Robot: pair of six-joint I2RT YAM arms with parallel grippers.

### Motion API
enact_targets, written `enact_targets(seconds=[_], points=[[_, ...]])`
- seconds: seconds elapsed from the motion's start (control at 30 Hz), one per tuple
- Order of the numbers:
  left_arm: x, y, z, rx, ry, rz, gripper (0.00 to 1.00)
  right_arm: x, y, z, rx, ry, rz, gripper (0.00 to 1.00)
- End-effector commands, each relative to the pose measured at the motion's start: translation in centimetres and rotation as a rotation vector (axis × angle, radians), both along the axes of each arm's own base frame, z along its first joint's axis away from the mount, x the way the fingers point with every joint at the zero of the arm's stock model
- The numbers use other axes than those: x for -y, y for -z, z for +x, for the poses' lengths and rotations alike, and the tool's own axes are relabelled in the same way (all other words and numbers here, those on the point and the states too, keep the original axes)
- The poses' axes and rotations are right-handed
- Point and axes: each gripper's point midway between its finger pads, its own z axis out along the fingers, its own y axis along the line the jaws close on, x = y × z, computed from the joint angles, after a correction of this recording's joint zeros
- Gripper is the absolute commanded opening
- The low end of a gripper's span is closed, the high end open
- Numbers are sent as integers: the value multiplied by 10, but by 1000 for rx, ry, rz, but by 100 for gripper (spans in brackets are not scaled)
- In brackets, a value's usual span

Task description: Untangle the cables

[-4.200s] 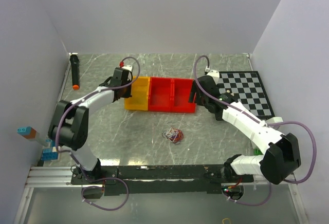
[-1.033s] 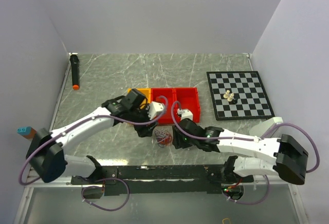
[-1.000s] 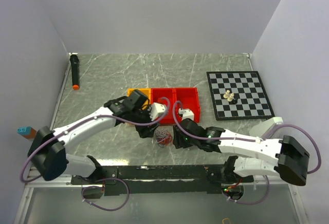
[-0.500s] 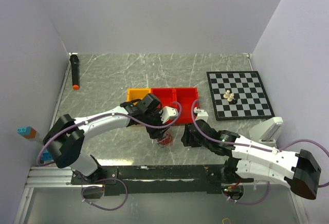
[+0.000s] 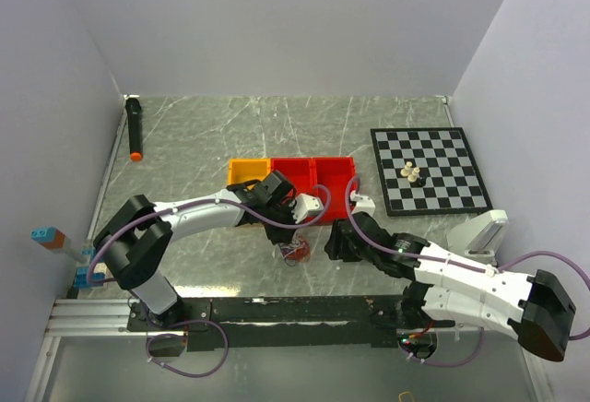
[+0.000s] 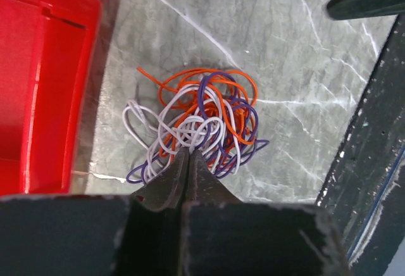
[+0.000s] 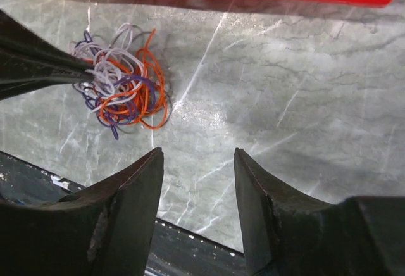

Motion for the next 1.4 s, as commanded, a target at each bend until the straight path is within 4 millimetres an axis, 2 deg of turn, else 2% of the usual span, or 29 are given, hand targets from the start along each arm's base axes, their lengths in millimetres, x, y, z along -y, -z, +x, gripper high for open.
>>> enact_targets(seconds=[0.0, 0.1, 0.33, 0.63, 0.73, 0.9, 1.23, 1.37], points=[[3, -16, -15, -46, 24, -44, 1, -16, 1, 5, 10, -44, 51, 57], [-5, -30, -29, -66, 55, -62, 1, -26, 6, 8, 4, -78, 48, 58], [-29, -45, -52, -77, 106, -54, 1, -51, 15, 10, -13, -152, 81, 58], [-41, -41, -46, -59, 78, -28, 1, -74, 17, 15, -16, -213, 107, 57], [-42, -40, -44, -47, 71, -29, 1, -91, 12, 15, -9, -258, 175, 57], [-41, -37, -37, -24, 51, -29, 1, -107, 4, 9, -2, -331, 256, 57], [-53, -21, -13, 67, -14, -19, 1, -96, 9, -10, 5, -398, 292, 56], [-56, -15, -16, 43, 7, -32, 1, -96, 8, -17, 32, -435, 346, 56]])
